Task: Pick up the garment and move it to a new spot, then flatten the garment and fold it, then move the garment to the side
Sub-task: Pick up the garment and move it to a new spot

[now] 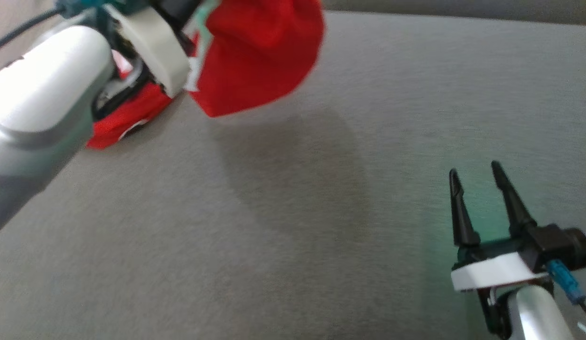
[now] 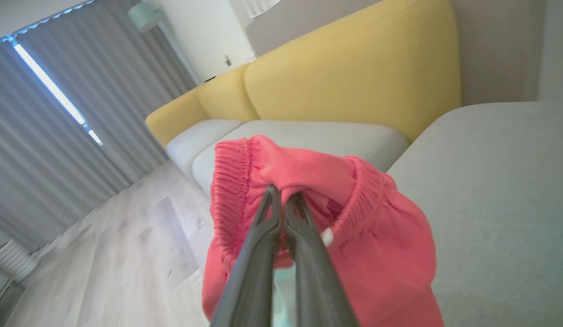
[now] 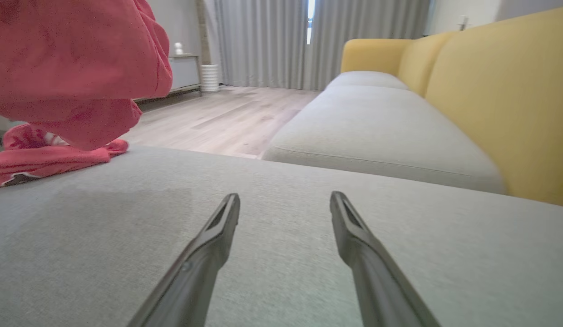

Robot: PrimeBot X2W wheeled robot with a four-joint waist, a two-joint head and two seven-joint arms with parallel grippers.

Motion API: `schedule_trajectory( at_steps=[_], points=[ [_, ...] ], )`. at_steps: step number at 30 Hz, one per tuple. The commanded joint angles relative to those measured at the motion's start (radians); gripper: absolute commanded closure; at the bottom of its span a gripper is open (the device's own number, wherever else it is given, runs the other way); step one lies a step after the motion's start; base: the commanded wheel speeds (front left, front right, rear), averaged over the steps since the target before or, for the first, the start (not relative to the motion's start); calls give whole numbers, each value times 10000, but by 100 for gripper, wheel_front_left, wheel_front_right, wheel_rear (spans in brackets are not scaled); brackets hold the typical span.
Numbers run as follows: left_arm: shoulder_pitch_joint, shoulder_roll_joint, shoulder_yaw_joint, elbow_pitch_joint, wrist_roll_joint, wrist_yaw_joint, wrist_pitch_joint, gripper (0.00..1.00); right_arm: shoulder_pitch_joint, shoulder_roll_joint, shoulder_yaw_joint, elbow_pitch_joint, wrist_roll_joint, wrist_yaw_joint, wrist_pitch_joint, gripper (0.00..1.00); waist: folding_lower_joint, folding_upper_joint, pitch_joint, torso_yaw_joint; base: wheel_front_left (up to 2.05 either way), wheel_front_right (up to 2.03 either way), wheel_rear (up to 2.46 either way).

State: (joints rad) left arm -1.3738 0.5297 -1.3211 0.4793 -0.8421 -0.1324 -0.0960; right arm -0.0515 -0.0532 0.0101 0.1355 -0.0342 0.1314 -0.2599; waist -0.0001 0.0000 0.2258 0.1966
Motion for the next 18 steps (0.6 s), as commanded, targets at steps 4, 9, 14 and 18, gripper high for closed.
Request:
schedule_trajectory(
  at_steps=[4,9,14,18],
  points=[
    [-817,367,410,-1034,38,18,131,100,191,27,518,-215,546,-7,-19,0,1,0,-1422,-2076,0,0,0],
    [-719,100,410,-1486,202,18,90,100,205,28,685,-282,840,-7,-19,0,1,0,-1513,-3281,0,0,0],
    [43,-353,409,-1547,809,17,-9,100,117,29,787,-426,1075,-7,-19,0,1,0,-992,-4130,0,0,0],
    [1373,-711,409,-1431,1743,17,128,100,-28,29,882,-495,1227,-7,-19,0,1,0,-310,-4491,0,0,0]
  ],
)
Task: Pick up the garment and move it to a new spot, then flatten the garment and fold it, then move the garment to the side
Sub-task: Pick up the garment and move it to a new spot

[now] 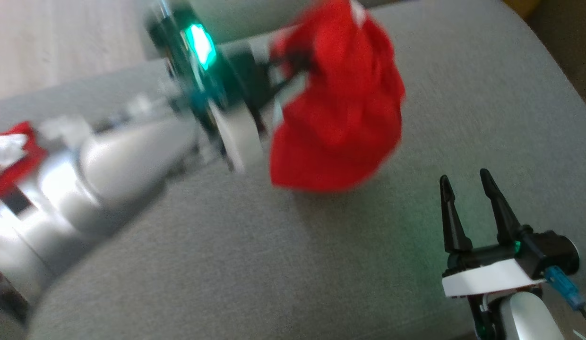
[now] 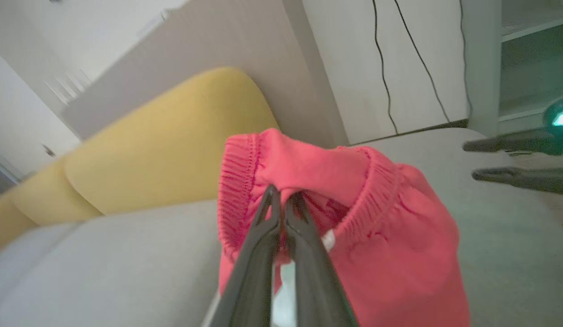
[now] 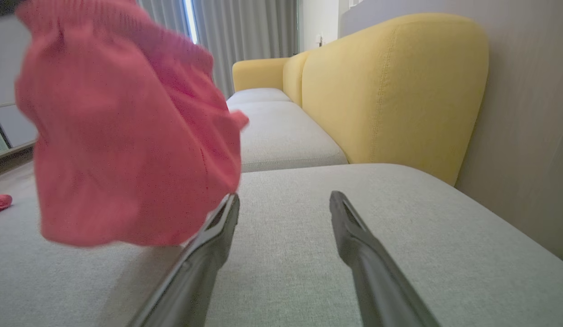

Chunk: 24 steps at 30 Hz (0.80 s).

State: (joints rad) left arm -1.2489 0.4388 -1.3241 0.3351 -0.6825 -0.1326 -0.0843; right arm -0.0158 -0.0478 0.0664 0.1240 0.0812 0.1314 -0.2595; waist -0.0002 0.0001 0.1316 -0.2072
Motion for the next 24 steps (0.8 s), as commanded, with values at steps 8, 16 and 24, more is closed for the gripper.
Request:
schedule_trajectory(
  at_steps=[8,16,24],
  points=[
    [2532,-418,446,2144,648,43,-924,0,-670,-25,417,-445,134,-7,-23,0,2,-1,1449,-543,0,0,0],
    [5355,-1391,2581,2321,206,1746,-1767,0,-12,-24,-135,-223,-283,-7,-23,0,2,-1,365,656,0,0,0],
    [10171,-1660,6167,-407,1218,3166,-1773,0,877,-24,-653,7,-530,-7,-23,0,2,-1,-1260,2160,0,0,0]
  ],
)
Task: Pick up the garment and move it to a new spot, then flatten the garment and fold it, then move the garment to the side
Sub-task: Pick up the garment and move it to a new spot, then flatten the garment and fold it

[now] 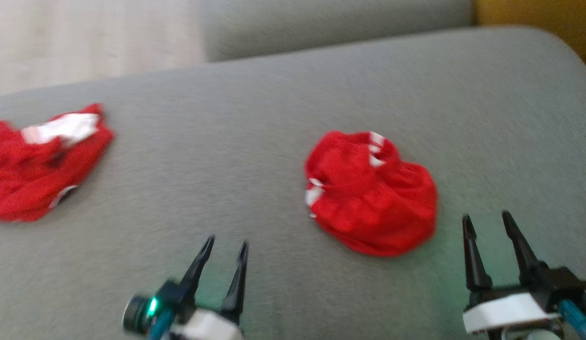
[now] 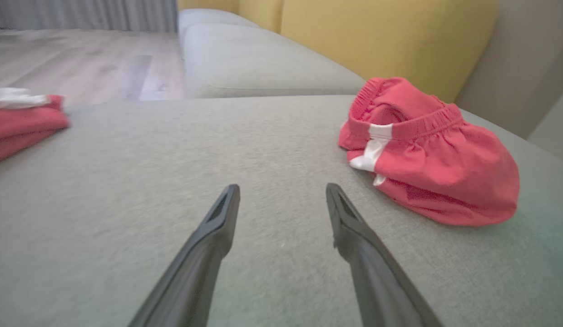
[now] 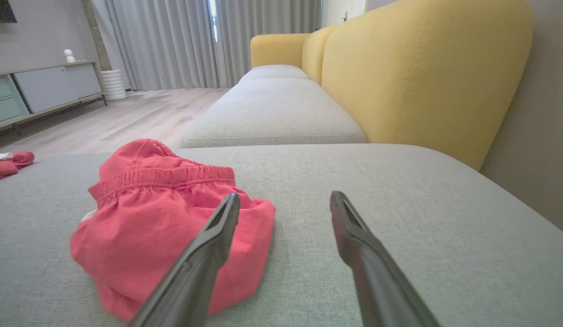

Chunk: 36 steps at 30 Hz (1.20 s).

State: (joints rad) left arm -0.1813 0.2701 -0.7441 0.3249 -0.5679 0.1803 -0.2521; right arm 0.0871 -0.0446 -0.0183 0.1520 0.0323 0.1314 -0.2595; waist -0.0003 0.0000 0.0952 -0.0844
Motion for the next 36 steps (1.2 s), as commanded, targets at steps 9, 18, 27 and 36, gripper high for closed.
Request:
schedule_trajectory(
  at_steps=[9,18,27,36],
  points=[
    [2569,-879,3240,-2473,1926,-122,-96,0,638,-57,-65,-188,12,-7,-23,0,3,0,-1737,1827,0,0,0],
    [3868,-1653,4763,-2840,3248,-929,-96,0,1218,-57,-80,-272,74,-7,-23,0,3,0,-2199,2004,0,0,0],
    [4015,-1951,5263,-2802,3819,-1383,-97,0,1364,-57,-45,-324,63,-7,-23,0,3,0,-2299,2062,0,0,0],
    [4030,-2123,5609,-2810,4097,-1657,-97,0,1325,-57,-102,-388,123,-7,-23,0,3,0,-2310,2043,0,0,0]
  ],
)
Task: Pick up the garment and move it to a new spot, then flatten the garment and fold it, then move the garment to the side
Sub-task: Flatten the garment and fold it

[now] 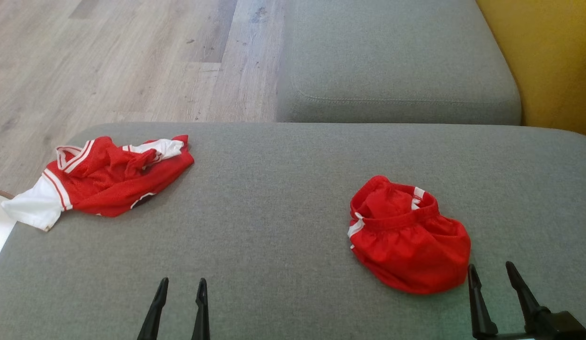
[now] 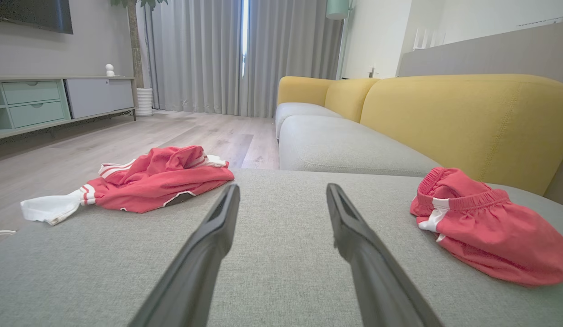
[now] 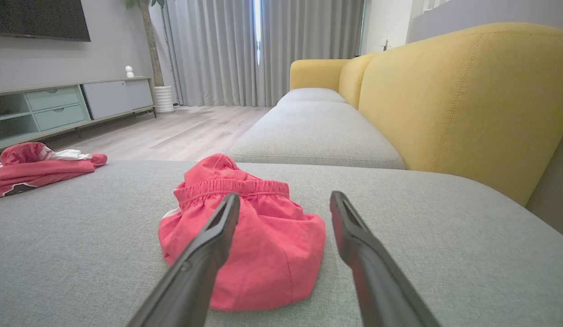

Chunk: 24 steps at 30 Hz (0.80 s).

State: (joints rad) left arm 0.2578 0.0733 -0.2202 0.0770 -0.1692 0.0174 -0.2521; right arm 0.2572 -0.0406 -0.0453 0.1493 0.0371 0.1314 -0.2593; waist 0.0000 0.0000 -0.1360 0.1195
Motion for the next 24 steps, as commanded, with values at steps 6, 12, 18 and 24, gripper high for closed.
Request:
schedule_trajectory(
  at_steps=[6,12,18,24],
  points=[
    [-368,-201,446,-281,237,-122,-97,0,-385,-97,170,-378,59,-7,-24,0,0,0,-2,5,0,0,0],
    [-393,-219,455,-237,314,-187,-97,0,-403,-97,190,-359,83,-7,-24,0,0,0,12,0,0,0,0],
    [-459,-227,439,-193,351,-189,-97,0,-448,-97,219,-338,92,-7,-24,0,0,0,66,-24,0,0,0],
    [-508,-229,368,-134,305,-156,-97,0,-450,-97,220,-333,98,-7,-24,0,0,0,89,-40,0,0,0]
  ],
)
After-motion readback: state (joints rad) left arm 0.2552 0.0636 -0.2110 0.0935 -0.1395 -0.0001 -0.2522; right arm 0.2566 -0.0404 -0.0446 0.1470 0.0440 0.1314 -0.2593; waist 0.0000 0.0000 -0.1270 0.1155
